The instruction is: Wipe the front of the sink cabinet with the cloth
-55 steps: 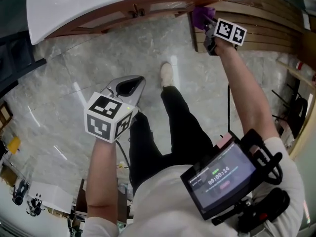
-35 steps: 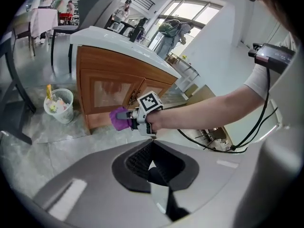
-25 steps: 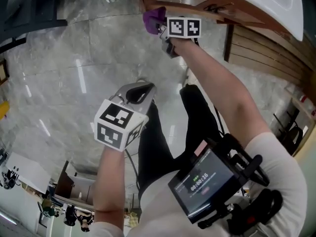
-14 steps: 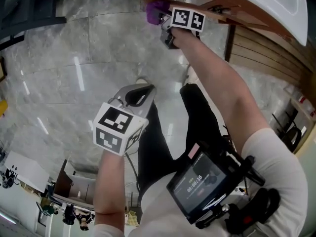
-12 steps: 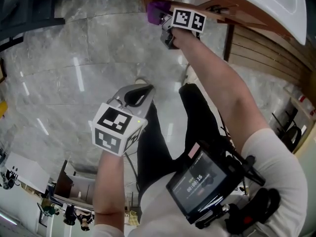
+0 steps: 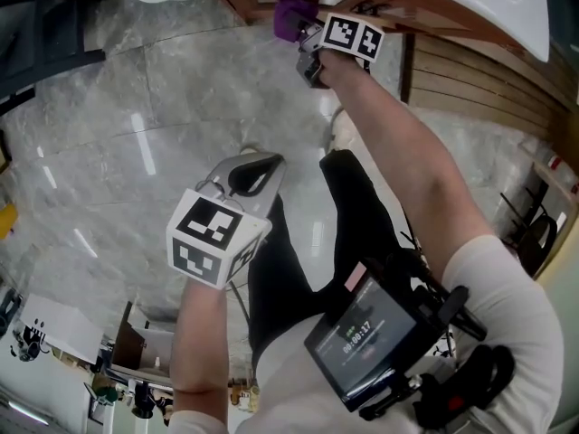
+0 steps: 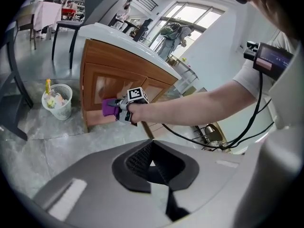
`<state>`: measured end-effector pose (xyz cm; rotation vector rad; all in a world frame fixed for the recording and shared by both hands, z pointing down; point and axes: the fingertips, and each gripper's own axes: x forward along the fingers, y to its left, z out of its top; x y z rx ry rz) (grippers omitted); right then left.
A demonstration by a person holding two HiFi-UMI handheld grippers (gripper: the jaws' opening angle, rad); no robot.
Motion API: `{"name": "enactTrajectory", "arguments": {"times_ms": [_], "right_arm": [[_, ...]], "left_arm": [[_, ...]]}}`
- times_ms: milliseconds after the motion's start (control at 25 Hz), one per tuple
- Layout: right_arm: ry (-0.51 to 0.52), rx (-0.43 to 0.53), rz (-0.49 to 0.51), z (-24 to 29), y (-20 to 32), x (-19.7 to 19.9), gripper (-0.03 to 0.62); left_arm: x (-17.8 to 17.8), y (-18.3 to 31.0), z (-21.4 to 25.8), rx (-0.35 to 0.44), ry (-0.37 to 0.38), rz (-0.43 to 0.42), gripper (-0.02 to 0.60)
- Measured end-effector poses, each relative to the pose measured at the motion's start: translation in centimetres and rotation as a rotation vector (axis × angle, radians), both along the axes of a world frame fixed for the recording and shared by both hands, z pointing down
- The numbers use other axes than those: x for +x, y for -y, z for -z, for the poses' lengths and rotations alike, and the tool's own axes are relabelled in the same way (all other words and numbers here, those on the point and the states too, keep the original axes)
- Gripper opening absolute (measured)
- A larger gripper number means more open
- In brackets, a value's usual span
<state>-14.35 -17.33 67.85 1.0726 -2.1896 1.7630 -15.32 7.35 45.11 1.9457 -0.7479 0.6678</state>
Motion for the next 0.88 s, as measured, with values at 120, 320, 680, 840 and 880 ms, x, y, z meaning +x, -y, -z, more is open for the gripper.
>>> {"name": "enactTrajectory", "arguments": {"times_ms": [120, 320, 680, 840, 880], "right_arm": [[0.001, 0.002, -0.038, -0.2, 0.2, 1.8, 0.060], [-0.001, -0.005, -0.087, -0.8, 0.0, 5.4, 0.060], [-0.021, -0.003, -0.120, -1.0, 0.8, 12.1, 0.061], [-0.027, -0.005, -0.086, -1.5, 0.7, 14.4, 0.061], [-0.034, -0.006, -0.079, -1.8, 0.7, 15.2, 0.061]], "left_arm": [[1.1, 0.4, -0.1, -0.001, -0.001, -0.023, 0.006], [3.3, 0.9, -0.1, 0.001, 0.001, -0.054, 0.005], [7.4, 2.3, 0.0, 0.007, 0.003, -0.113, 0.005], [9.8, 3.0, -0.2, 0.003, 0.003, -0.143, 0.006], [10.5, 3.2, -0.4, 0.003, 0.002, -0.150, 0.006]]}}
